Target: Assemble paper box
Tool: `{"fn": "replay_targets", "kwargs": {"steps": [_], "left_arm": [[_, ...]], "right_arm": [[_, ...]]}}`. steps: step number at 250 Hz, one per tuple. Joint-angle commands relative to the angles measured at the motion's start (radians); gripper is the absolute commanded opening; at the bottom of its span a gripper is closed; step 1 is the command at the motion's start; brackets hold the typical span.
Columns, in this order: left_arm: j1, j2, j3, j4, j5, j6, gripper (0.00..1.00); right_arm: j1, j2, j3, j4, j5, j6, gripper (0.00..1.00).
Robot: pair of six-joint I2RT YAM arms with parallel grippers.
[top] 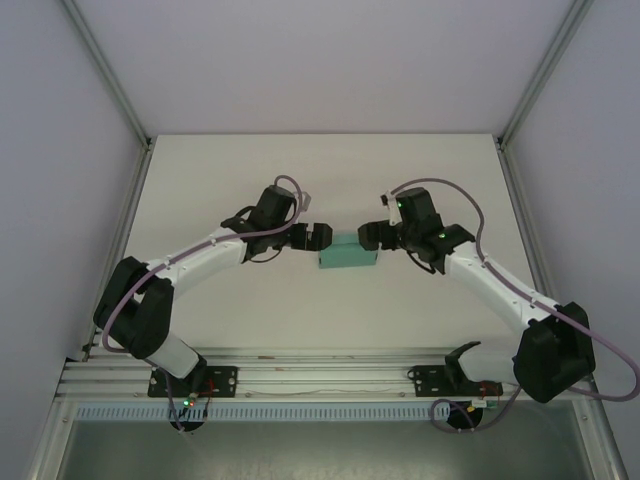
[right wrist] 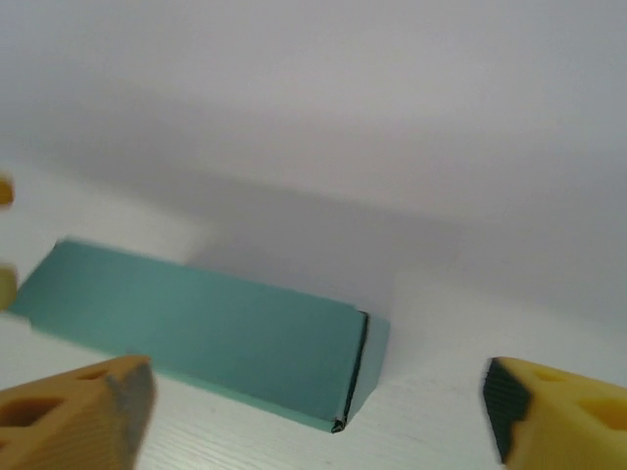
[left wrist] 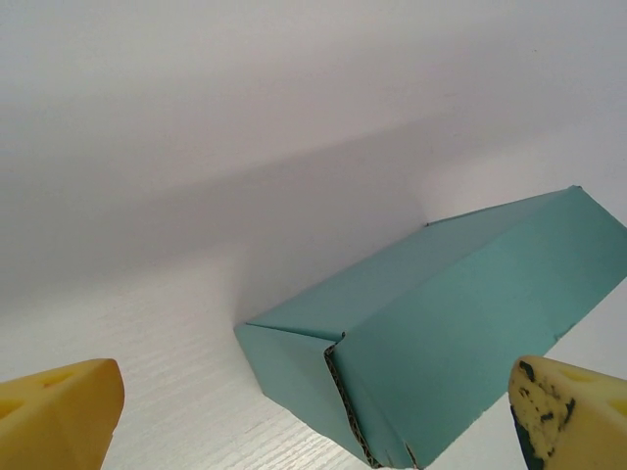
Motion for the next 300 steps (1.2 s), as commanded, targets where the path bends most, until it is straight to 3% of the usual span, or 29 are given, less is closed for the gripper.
{"fn": "replay_targets", "kwargs": {"steps": [1, 45, 131, 165, 228, 300], "left_arm": [[-0.001, 0.001, 0.018, -0.024, -0.004, 0.020, 1.00], [-0.001, 0.027, -0.002, -0.010, 0.015, 0.010, 1.00], [0.002, 0.064, -0.034, 0.013, 0.049, 0.005, 1.00], [0.008, 0.062, -0.053, 0.017, 0.044, 0.006, 0.99], [0.019, 0.054, -0.080, 0.026, 0.057, 0.006, 0.93], [0.022, 0.063, -0.079, 0.019, 0.068, 0.014, 0.87]], "right_arm": [[0.003, -0.016, 0.014, -0.024, -0.099, -0.337, 0.96], [0.004, -0.016, -0.007, 0.030, -0.106, -0.551, 1.00], [-0.003, 0.006, 0.012, 0.064, 0.101, -0.211, 1.00], [-0.072, 0.018, 0.019, 0.035, 0.120, -0.101, 1.00], [-0.121, 0.084, 0.031, -0.040, 0.014, -0.088, 1.00], [-0.123, 0.134, 0.037, -0.067, 0.095, -0.057, 0.98]]}}
